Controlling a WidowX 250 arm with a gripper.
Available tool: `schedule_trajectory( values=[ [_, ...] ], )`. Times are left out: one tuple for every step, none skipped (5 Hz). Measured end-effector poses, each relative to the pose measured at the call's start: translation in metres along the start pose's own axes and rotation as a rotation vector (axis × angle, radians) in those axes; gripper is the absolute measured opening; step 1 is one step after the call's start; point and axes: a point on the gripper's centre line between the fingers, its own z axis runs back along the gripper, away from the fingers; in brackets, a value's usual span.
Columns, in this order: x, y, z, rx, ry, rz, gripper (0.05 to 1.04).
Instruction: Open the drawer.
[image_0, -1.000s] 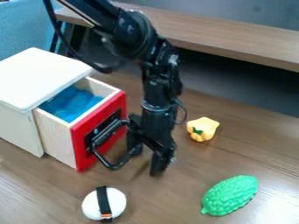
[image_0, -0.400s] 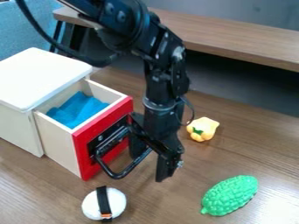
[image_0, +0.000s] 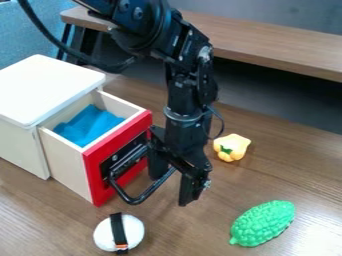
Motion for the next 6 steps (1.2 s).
schedule_trajectory(
  values=[
    [0.002,-0.003,0.002,-0.020,-0.004,-0.008,1.001],
    [0.002,-0.006,0.005,-0.033,0.006,-0.007,1.001],
    [-0.002,-0.012,0.026,-0.024,0.052,0.004,1.001],
    [-0.013,-0.011,0.046,0.005,0.083,0.057,1.001],
    [-0.021,-0.010,0.065,0.010,0.168,0.105,1.001],
    [-0.029,-0.011,0.082,-0.036,0.240,0.112,1.001]
  ],
)
